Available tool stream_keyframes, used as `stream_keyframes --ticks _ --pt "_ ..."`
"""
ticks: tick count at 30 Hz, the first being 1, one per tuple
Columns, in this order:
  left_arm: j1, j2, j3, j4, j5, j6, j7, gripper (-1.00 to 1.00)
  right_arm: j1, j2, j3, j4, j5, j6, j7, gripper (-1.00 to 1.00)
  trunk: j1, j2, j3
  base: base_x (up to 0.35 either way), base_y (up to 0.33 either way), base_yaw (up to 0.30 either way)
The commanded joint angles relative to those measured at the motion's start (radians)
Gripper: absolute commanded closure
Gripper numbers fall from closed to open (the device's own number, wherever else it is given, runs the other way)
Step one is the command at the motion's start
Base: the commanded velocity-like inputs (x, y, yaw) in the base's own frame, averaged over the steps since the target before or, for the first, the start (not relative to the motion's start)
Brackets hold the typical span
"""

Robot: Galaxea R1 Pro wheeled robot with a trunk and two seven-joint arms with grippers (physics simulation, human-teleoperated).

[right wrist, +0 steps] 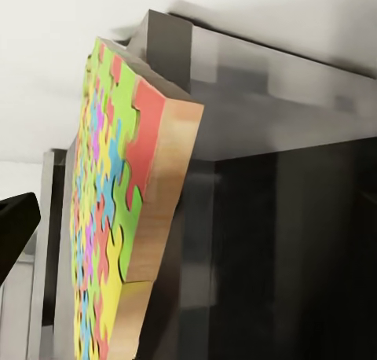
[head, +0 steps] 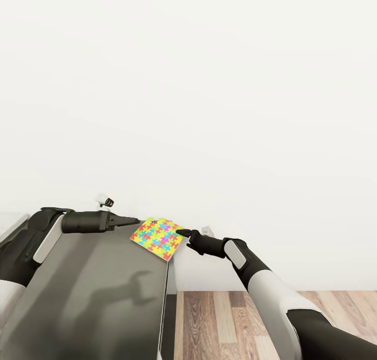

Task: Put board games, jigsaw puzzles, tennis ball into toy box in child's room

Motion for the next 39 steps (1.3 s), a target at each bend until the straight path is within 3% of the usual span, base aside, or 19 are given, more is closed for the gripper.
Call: stream_keyframes --ticks 1,9,10,19,21,25,39 --pt "-0.001 0.001 -0.002 0.000 0.003 0.008 -0.002 -1.00 -0.001 0.001 -0.005 -0.001 -0.002 0.008 0.000 -1.00 0.000 0.000 -0.001 0.000 0.114 0.000" --pt "-0.001 0.000 -0.002 0.000 0.003 0.008 -0.002 -1.00 -0.001 0.001 -0.005 -0.001 -0.001 0.007 0.000 -1.00 0.000 0.000 -0.001 0.000 0.041 0.000" --pt "-0.001 0.001 -0.002 0.000 0.003 0.008 -0.002 -1.00 -0.001 0.001 -0.005 -0.001 -0.001 0.007 0.000 1.00 0.000 0.000 -0.001 0.000 0.006 0.000" --pt "-0.001 0.004 0.000 0.001 0.004 0.008 -0.002 -1.00 -0.001 0.001 -0.005 -0.001 -0.002 0.008 0.000 1.00 0.000 0.000 -0.001 0.000 0.001 0.000" --pt "0.000 0.005 0.022 0.005 0.004 0.008 -0.002 -1.00 -0.001 0.001 -0.005 -0.001 -0.002 0.008 0.001 1.00 0.000 0.000 -0.001 0.000 0.000 0.000" --pt "0.001 0.005 0.051 0.009 0.003 0.008 -0.002 -1.00 -0.001 0.001 -0.005 -0.001 -0.002 0.009 0.001 1.00 -0.015 0.028 0.012 0.000 0.000 0.000" --pt "0.001 0.005 0.051 0.038 0.002 0.008 -0.002 -1.00 -0.001 0.001 -0.005 -0.001 -0.002 0.009 0.010 1.00 -0.069 0.126 0.055 0.000 0.000 0.000"
